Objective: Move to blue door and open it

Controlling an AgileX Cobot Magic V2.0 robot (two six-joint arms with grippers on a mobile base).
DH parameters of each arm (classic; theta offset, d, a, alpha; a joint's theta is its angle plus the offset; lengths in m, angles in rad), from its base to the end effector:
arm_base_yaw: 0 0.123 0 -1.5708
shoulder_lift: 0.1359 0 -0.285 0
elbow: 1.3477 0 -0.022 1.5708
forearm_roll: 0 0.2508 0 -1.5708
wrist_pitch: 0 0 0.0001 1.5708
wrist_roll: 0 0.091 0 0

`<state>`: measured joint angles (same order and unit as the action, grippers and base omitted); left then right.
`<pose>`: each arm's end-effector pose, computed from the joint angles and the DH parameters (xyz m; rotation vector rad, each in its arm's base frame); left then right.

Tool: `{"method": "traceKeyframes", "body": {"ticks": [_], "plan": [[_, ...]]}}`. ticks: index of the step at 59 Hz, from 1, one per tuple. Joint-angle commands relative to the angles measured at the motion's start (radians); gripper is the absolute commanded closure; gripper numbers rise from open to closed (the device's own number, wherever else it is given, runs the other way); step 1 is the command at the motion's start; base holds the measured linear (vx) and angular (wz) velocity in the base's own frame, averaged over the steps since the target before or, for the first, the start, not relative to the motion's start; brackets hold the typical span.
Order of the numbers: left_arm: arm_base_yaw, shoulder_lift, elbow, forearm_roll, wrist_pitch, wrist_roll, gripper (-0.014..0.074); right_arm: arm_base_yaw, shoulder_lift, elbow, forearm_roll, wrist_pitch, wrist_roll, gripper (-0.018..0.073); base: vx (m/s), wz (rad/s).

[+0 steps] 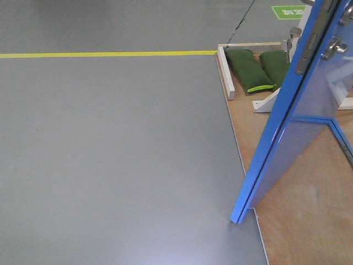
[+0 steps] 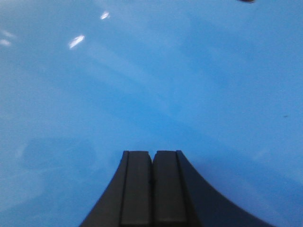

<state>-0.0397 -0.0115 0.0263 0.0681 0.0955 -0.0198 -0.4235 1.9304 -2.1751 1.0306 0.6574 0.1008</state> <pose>0.0567 -0.0017 0.1963 0.0648 1.5924 0.0116 0.4233 -0.1384 0.4726 0.7481 1.5123 0.8999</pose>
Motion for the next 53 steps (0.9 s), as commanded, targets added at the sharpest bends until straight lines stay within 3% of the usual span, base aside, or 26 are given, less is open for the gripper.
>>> {"method": "traceKeyframes", "body": {"ticks": [1, 17, 53], "plan": [[0.001, -0.014, -0.027, -0.002, -0.084, -0.007, 0.0524, 0.024, -0.031, -0.026, 0.038, -0.08, -0.013, 0.0561, 0.0, 0.0], [0.001, -0.014, -0.027, -0.002, -0.084, -0.007, 0.0524, 0.095, 0.006, -0.026, 0.04, -0.077, -0.013, 0.0561, 0.0, 0.0], [0.001, -0.014, -0.027, -0.002, -0.084, -0.007, 0.0524, 0.093, 0.011, -0.026, 0.038, -0.073, -0.013, 0.0561, 0.0, 0.0]]}}
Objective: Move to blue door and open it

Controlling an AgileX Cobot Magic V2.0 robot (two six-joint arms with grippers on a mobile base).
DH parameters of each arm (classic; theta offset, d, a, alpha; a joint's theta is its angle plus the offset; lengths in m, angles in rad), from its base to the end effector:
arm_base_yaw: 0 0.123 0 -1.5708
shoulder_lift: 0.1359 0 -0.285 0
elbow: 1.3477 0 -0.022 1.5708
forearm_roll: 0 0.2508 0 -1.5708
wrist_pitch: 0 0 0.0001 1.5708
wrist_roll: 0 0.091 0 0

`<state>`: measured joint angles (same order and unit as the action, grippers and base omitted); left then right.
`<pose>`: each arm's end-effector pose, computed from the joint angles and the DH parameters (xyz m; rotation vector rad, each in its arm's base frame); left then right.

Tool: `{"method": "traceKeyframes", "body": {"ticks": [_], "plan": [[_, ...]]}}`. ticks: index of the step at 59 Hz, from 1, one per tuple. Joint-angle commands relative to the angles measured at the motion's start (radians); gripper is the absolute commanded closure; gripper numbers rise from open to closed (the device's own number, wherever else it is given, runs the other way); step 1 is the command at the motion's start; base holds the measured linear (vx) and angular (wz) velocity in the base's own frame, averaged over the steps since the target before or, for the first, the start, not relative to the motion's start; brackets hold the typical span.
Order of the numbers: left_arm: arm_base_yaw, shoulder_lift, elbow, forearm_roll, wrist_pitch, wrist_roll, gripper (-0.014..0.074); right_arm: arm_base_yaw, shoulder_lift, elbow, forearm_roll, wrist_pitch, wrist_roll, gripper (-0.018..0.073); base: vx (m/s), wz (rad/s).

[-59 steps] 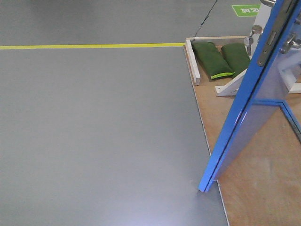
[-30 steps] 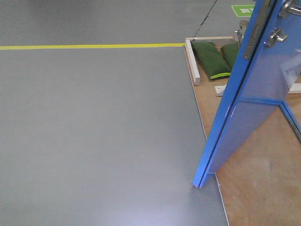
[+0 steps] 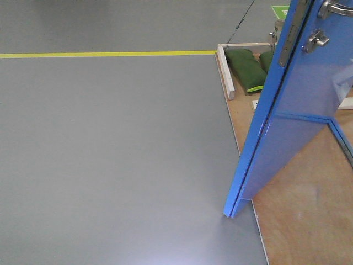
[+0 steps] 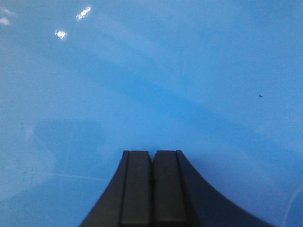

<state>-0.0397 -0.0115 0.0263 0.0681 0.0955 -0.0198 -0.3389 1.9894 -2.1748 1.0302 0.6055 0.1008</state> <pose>0.0567 -0.0017 0.1963 0.0648 1.5924 0.0116 0.4532 -0.1126 0.4484 0.7502 1.5469 0.9446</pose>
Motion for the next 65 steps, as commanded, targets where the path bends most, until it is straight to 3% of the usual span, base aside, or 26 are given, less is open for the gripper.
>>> {"method": "traceKeyframes", "body": {"ticks": [1, 65], "plan": [[0.001, -0.014, -0.027, -0.002, -0.084, -0.007, 0.0524, 0.009, -0.048, -0.026, 0.038, -0.021, -0.013, 0.0561, 0.0, 0.0], [0.001, -0.014, -0.027, -0.002, -0.084, -0.007, 0.0524, 0.037, -0.018, -0.026, 0.038, -0.017, -0.013, 0.0561, 0.0, 0.0]]}}
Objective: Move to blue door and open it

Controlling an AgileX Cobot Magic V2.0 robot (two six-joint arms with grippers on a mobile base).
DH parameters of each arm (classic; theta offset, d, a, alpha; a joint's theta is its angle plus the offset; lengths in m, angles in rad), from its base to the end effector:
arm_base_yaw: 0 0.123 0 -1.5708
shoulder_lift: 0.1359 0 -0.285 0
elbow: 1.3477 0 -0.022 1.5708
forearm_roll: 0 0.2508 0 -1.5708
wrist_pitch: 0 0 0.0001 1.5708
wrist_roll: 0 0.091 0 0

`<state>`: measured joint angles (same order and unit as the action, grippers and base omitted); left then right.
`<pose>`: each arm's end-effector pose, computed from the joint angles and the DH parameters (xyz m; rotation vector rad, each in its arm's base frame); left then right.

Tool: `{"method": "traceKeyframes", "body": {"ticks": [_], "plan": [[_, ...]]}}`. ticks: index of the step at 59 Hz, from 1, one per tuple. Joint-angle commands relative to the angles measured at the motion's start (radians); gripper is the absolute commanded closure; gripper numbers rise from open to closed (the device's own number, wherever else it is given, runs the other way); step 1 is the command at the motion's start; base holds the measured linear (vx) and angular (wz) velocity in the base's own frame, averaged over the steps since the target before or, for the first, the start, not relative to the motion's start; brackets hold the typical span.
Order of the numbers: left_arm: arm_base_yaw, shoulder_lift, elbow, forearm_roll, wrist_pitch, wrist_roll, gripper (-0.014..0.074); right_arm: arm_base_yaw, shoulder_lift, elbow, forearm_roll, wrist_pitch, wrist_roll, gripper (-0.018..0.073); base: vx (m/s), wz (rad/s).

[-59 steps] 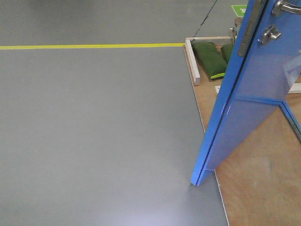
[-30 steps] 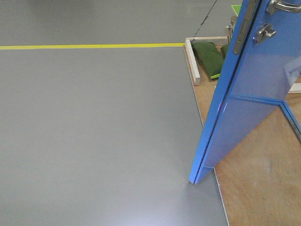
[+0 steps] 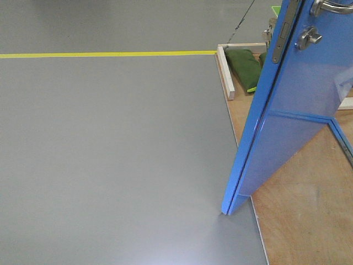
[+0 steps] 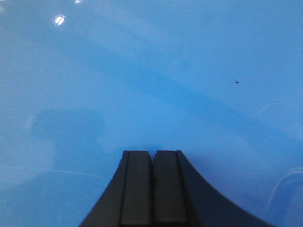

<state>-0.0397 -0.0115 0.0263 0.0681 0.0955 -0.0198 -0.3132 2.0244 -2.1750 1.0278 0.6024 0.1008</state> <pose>0.0567 -0.0017 0.1963 0.0648 1.5924 0.0116 0.4666 -0.1046 0.4321 0.7590 1.5828 0.9609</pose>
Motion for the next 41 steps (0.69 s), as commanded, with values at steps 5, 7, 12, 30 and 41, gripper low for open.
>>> {"method": "traceKeyframes", "body": {"ticks": [5, 7, 12, 30, 41], "plan": [[0.001, -0.014, -0.027, -0.002, -0.084, -0.007, 0.0524, 0.011, -0.053, -0.026, 0.04, -0.014, -0.013, 0.0561, 0.0, 0.0], [0.001, -0.014, -0.027, -0.002, -0.084, -0.007, 0.0524, 0.011, -0.053, -0.026, 0.04, -0.014, -0.013, 0.0561, 0.0, 0.01], [0.001, -0.014, -0.027, -0.002, -0.084, -0.007, 0.0524, 0.011, -0.053, -0.026, 0.04, -0.014, -0.013, 0.0561, 0.01, 0.03], [0.001, -0.014, -0.027, -0.002, -0.084, -0.007, 0.0524, 0.011, -0.053, -0.026, 0.04, -0.014, -0.013, 0.0561, 0.02, 0.04], [0.001, -0.014, -0.027, -0.002, -0.084, -0.007, 0.0524, 0.011, -0.053, -0.026, 0.04, -0.014, -0.013, 0.0561, 0.04, 0.09]]}}
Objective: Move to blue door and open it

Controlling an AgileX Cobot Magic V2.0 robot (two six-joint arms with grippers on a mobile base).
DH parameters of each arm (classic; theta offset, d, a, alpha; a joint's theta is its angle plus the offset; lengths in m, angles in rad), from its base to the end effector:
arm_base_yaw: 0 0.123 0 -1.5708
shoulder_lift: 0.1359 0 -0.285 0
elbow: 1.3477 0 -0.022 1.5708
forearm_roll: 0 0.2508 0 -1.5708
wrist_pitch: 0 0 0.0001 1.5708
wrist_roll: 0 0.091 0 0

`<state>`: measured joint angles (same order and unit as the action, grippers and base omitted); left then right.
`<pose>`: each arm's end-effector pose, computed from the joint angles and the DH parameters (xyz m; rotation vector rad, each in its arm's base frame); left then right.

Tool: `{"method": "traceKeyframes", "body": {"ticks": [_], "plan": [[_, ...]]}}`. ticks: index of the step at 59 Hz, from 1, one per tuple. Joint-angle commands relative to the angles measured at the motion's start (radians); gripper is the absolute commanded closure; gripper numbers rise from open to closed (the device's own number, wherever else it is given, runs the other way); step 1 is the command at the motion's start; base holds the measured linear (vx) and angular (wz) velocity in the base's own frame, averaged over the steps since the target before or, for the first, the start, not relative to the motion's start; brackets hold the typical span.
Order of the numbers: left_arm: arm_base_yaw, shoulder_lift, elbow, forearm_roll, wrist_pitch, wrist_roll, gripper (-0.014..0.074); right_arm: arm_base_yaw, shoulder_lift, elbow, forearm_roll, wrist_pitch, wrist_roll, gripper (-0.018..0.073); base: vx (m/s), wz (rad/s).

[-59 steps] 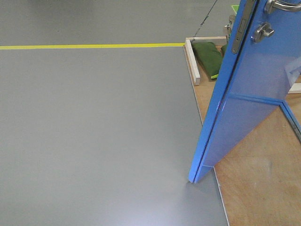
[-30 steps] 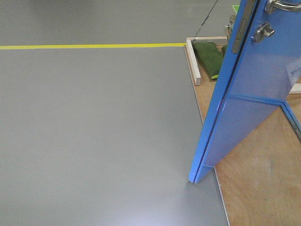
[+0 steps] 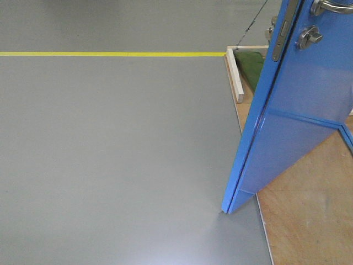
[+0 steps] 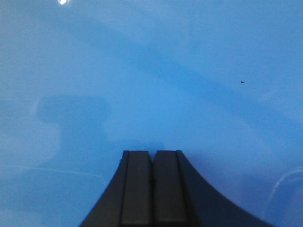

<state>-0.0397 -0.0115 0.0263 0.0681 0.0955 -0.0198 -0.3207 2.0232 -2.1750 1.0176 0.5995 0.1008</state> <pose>0.0567 -0.0017 0.1963 0.0648 1.5924 0.0116 0.4655 -0.1085 0.4324 0.7614 1.5803 0.9436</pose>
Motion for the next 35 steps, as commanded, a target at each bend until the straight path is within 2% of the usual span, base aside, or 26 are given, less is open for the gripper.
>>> {"method": "traceKeyframes", "body": {"ticks": [1, 35], "plan": [[0.001, -0.014, -0.027, -0.002, -0.084, -0.007, 0.0524, 0.018, -0.052, -0.026, 0.05, -0.011, -0.013, 0.0561, 0.05, 0.1], [0.001, -0.014, -0.027, -0.002, -0.084, -0.007, 0.0524, 0.018, -0.052, -0.026, 0.05, -0.011, -0.013, 0.0561, 0.08, 0.1]]}}
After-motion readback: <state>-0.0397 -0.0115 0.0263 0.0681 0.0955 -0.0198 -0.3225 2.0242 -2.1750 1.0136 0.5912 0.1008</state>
